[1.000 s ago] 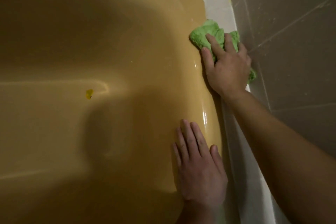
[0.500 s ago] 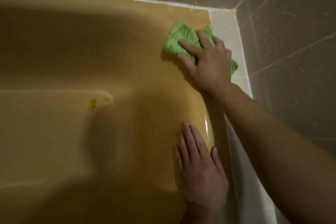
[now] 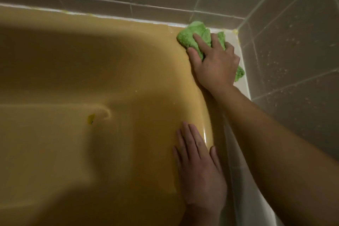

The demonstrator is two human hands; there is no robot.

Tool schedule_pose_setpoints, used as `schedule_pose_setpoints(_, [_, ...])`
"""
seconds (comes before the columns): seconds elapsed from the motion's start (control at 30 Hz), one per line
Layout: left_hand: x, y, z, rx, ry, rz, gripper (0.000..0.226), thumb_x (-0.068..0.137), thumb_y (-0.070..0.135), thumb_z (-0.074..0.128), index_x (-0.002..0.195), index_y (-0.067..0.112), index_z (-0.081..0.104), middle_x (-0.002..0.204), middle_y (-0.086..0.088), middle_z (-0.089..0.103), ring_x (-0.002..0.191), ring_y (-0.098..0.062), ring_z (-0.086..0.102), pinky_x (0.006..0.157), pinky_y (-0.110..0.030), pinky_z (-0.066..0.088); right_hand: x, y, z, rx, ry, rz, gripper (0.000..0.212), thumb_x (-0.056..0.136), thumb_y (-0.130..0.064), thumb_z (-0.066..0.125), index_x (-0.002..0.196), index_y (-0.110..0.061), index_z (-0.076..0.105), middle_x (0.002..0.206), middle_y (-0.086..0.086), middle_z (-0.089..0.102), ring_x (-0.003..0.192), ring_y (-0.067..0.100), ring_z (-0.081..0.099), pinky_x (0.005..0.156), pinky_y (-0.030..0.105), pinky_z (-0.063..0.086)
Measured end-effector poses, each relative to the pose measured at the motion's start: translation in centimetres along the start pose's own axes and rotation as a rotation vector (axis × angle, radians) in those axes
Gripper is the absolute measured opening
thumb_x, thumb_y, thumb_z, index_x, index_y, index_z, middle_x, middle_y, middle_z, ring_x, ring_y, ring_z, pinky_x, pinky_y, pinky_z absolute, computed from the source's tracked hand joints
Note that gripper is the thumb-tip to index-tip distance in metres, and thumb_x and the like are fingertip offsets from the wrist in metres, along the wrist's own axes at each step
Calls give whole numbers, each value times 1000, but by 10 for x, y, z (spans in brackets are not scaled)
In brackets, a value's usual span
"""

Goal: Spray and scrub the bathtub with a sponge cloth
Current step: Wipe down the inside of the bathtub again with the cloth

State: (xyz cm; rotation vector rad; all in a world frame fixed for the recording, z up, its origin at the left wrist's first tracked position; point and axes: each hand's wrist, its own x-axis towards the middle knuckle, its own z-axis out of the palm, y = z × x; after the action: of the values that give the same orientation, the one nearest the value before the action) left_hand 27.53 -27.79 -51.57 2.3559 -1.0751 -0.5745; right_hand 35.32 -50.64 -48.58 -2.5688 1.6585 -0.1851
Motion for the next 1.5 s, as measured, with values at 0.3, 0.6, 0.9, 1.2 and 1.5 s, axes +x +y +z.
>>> schedule_pose_setpoints(0.3, [99,17,-3,-70,64,18,70,103,40,9,166,8,13,175,-8,8,161,-27,11,125,-50,29,-73,28,-5,-14,81,197,46,104,-62,39,147,-50,48,162,-1,40,144,40,34,112,56,30])
schedule_pose_setpoints(0.6, [176,7,-25,-1,155,193,65,102,30,18,160,8,34,171,-10,25,160,-26,19,127,-55,24,14,25,0,-43,77,117,52,104,-65,29,151,-48,42,163,2,38,143,43,35,114,56,28])
schedule_pose_setpoints(0.9, [336,-115,-165,674,-41,1006,56,114,25,29,167,18,13,173,-2,16,158,-19,22,129,-34,11,11,21,-3,-80,45,123,54,104,-67,23,153,-50,37,164,1,37,145,42,33,113,54,30])
schedule_pose_setpoints(1.2, [411,-166,-223,869,-236,1536,64,107,25,33,167,10,13,174,-10,14,161,-27,14,128,-42,16,16,20,0,-114,43,163,56,103,-70,15,154,-54,31,164,-1,36,145,40,35,112,55,32])
schedule_pose_setpoints(1.5, [414,-167,-227,841,-280,1602,71,103,31,38,164,3,17,173,-17,14,160,-33,15,130,-45,13,11,-83,19,-87,65,-22,49,100,-58,48,145,-40,52,153,10,51,133,46,47,106,57,39])
